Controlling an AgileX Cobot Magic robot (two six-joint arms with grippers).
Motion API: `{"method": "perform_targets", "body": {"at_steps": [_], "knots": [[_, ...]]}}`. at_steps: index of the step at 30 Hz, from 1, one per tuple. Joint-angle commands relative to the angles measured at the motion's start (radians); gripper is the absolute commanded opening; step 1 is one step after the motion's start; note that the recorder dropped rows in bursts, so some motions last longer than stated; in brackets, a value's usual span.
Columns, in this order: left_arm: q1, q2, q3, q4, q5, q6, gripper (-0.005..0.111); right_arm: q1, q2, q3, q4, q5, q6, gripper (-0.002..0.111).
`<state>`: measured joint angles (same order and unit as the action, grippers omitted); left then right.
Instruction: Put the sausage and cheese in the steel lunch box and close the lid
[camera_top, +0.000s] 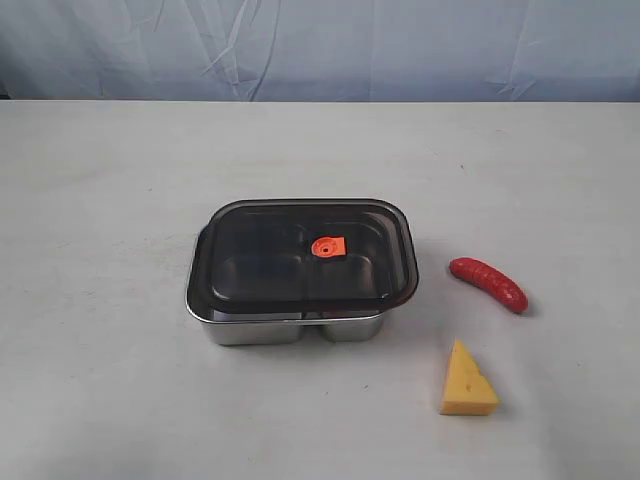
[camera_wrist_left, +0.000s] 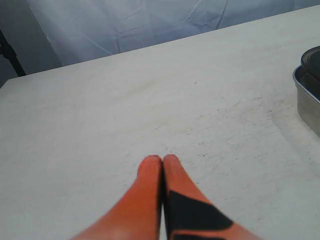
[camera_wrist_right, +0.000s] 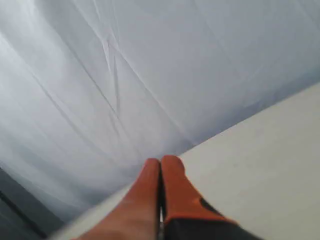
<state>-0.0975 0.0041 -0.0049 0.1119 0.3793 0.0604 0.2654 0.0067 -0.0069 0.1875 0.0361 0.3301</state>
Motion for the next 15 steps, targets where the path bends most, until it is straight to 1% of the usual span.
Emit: {"method": "perform_targets", "body": {"at_steps": [1, 2, 4, 6, 7, 8, 10, 11, 12, 13, 14, 15], "knots": [[-0.007, -0.004, 0.005, 0.006, -0.015, -0.004, 0.000, 0.004, -0.007, 0.007, 0.458, 0.023, 0.235, 0.000], [-0.007, -0.004, 0.005, 0.006, -0.015, -0.004, 0.000, 0.004, -0.007, 0.007, 0.507, 0.095, 0.228, 0.000], [-0.007, -0.004, 0.005, 0.006, -0.015, -0.004, 0.000, 0.004, -0.007, 0.001, 0.515, 0.150, 0.228, 0.000], [-0.007, -0.004, 0.005, 0.006, -0.015, -0.004, 0.000, 0.004, -0.007, -0.010, 0.598, 0.248, 0.222, 0.000], [-0.006, -0.004, 0.005, 0.008, -0.015, -0.004, 0.000, 0.004, -0.007, -0.020, 0.650, 0.310, 0.179, 0.000], [-0.006, -0.004, 0.005, 0.008, -0.015, -0.004, 0.000, 0.004, -0.007, -0.039, 0.723, 0.371, 0.079, 0.000], [-0.006, -0.004, 0.005, 0.011, -0.015, -0.004, 0.000, 0.004, -0.007, -0.144, 1.044, 0.577, -0.573, 0.000], [-0.006, -0.004, 0.005, 0.011, -0.015, -0.004, 0.000, 0.004, -0.007, -0.197, 1.194, 0.646, -0.871, 0.000], [-0.006, -0.004, 0.005, 0.011, -0.015, -0.004, 0.000, 0.004, -0.007, -0.248, 1.271, 0.654, -1.013, 0.000], [-0.006, -0.004, 0.005, 0.014, -0.015, -0.004, 0.000, 0.004, 0.024, -0.307, 1.165, 0.557, -0.904, 0.000], [-0.006, -0.004, 0.005, 0.014, -0.015, -0.004, 0.000, 0.004, 0.067, -0.330, 1.016, 0.520, -0.770, 0.000], [-0.006, -0.004, 0.005, 0.014, -0.015, -0.004, 0.000, 0.004, 0.171, -0.354, 0.742, 0.515, -0.560, 0.000]]}}
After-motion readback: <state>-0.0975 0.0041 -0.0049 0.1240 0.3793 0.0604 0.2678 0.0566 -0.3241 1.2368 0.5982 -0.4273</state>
